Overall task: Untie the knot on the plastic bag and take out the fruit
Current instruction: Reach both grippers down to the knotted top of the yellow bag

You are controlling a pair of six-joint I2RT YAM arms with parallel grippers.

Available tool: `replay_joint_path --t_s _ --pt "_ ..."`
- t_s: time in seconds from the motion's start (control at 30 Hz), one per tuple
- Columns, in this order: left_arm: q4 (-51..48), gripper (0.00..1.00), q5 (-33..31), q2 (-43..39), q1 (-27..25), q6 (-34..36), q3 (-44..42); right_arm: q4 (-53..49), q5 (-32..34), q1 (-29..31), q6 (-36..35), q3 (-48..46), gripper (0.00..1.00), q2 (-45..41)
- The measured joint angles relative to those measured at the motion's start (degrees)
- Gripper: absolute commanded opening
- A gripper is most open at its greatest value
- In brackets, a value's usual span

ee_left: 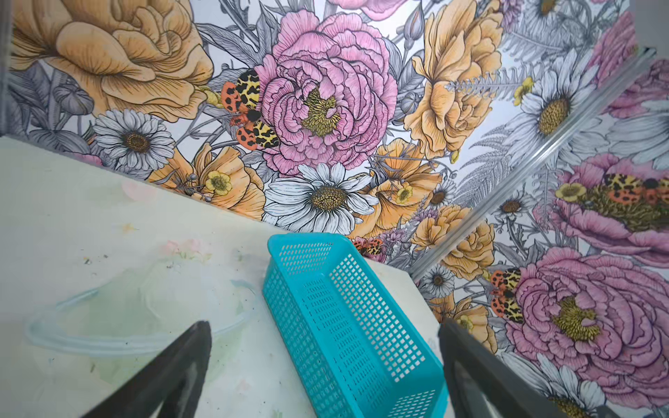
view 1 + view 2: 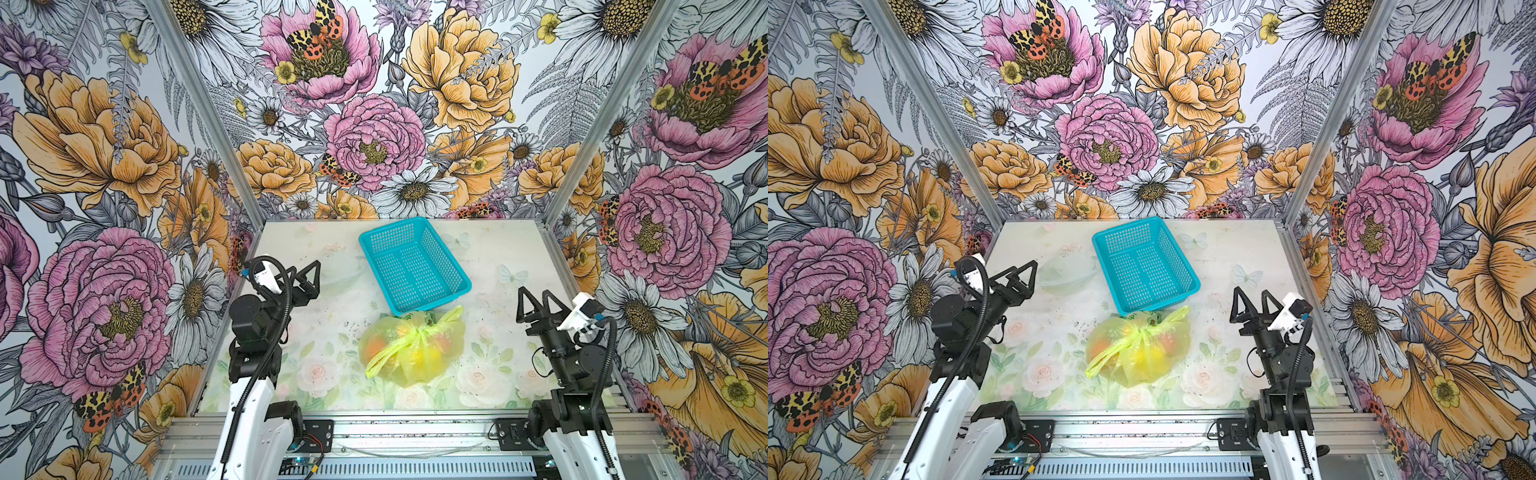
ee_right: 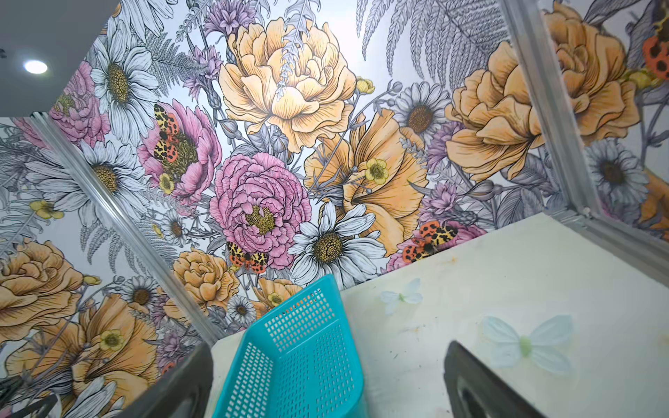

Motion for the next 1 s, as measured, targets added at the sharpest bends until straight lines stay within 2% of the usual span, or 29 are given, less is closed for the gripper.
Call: replay_joint_path --t_s 0.2,0.4,0.53,0.6,0.67,0.73,0.8,0.9,1.0 --pt "-7.6 0.99 -2.6 -14.1 1.1 -1.8 -0.8 -6.6 -7.8 0.0 2.3 3.6 0.97 -1.2" --pt "-8.2 0.99 -2.1 -16.9 1.1 -3.4 -4.2 -13.9 -10.0 1.2 -0.6 12.5 0.89 2.3" --pt "-10.2 0.95 0.7 -16.1 0.2 -4.7 -6.7 -16.6 -8.9 6.9 -3.3 14.6 0.85 7.7" --pt "-10.8 0.92 2.1 -14.9 -2.5 -4.8 -6.7 -18.0 -5.7 13.4 -5.2 15.3 0.84 12.0" --pt "-11.7 0.89 1.9 -13.6 -7.4 -4.2 -6.7 -19.4 -1.1 21.4 -7.5 16.3 0.84 16.6" --pt "-14.3 0.88 -1.0 -11.5 -15.2 -2.4 -6.1 -20.4 4.7 30.0 -9.8 17.9 0.85 21.5" --pt "-17.7 0.88 -7.2 -8.7 -25.8 0.3 -4.2 -21.1 11.0 38.4 -12.1 19.9 0.85 26.3" --pt "-20.5 0.88 -17.5 -4.8 -39.9 4.4 -0.7 -22.0 18.5 47.6 -15.3 23.1 0.84 32.1" --pt "-21.4 0.88 -26.7 -1.4 -49.1 8.3 2.1 -21.9 24.2 53.9 -18.7 25.5 0.84 36.6"
